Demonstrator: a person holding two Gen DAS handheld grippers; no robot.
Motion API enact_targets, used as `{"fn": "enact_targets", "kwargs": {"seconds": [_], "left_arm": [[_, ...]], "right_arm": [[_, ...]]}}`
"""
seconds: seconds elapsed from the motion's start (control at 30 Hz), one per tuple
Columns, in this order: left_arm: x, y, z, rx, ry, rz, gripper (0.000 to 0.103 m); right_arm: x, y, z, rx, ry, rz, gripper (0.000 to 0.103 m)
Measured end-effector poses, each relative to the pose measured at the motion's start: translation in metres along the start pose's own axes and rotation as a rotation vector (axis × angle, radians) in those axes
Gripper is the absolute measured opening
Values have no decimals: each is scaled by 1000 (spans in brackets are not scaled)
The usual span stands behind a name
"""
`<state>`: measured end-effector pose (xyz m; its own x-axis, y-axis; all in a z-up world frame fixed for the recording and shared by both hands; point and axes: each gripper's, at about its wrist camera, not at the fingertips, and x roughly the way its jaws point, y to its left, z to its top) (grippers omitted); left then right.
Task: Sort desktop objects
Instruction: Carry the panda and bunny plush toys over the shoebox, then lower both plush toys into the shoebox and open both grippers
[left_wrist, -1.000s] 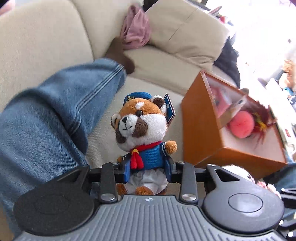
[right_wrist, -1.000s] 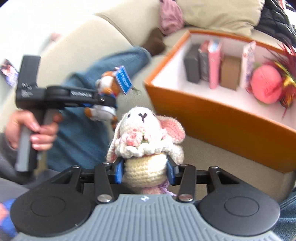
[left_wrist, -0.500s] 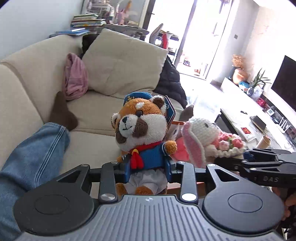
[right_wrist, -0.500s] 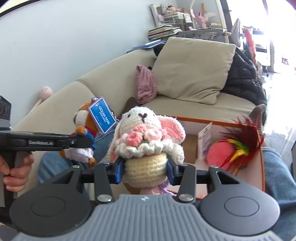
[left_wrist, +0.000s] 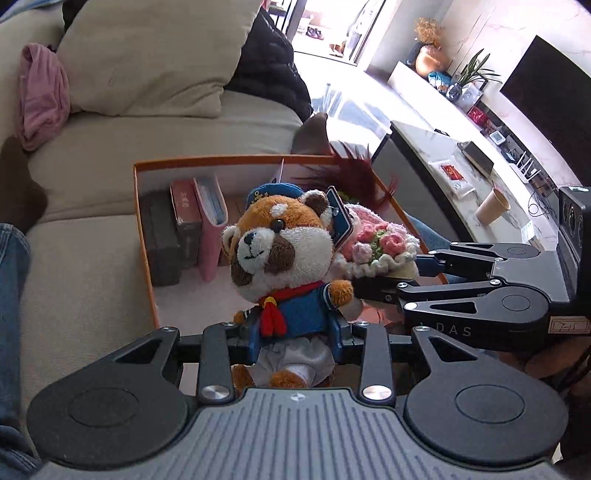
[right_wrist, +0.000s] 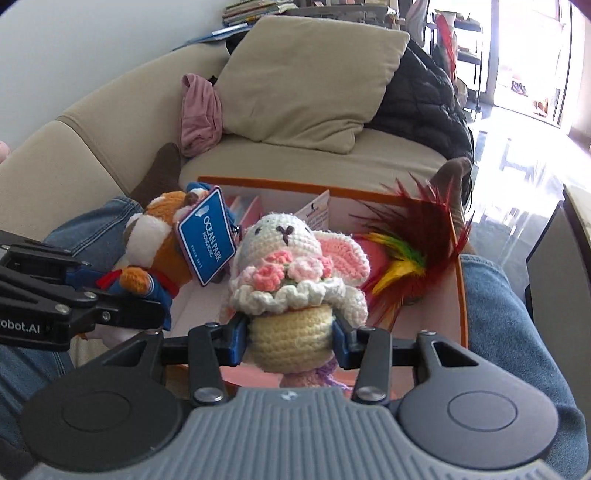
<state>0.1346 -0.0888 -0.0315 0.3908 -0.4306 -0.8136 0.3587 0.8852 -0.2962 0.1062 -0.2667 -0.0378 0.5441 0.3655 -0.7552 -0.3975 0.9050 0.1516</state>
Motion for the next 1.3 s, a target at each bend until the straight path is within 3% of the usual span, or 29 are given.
{"fn": "enact_targets", "kwargs": {"seconds": [0.5, 0.8, 1.07, 1.3], "left_arm": [[37, 30, 27, -133, 155, -95, 40], [69, 29, 35, -95, 198, 2, 40], [97, 31, 29, -102, 287, 56, 42], [97, 37, 22, -96, 279, 28, 47]], "right_arm": [[32, -16, -1, 19, 115, -16, 47], [54, -23, 5, 37, 172, -5, 47], [75, -26, 11, 67, 234, 44, 47], [86, -22, 12, 27, 263, 33, 51]]}}
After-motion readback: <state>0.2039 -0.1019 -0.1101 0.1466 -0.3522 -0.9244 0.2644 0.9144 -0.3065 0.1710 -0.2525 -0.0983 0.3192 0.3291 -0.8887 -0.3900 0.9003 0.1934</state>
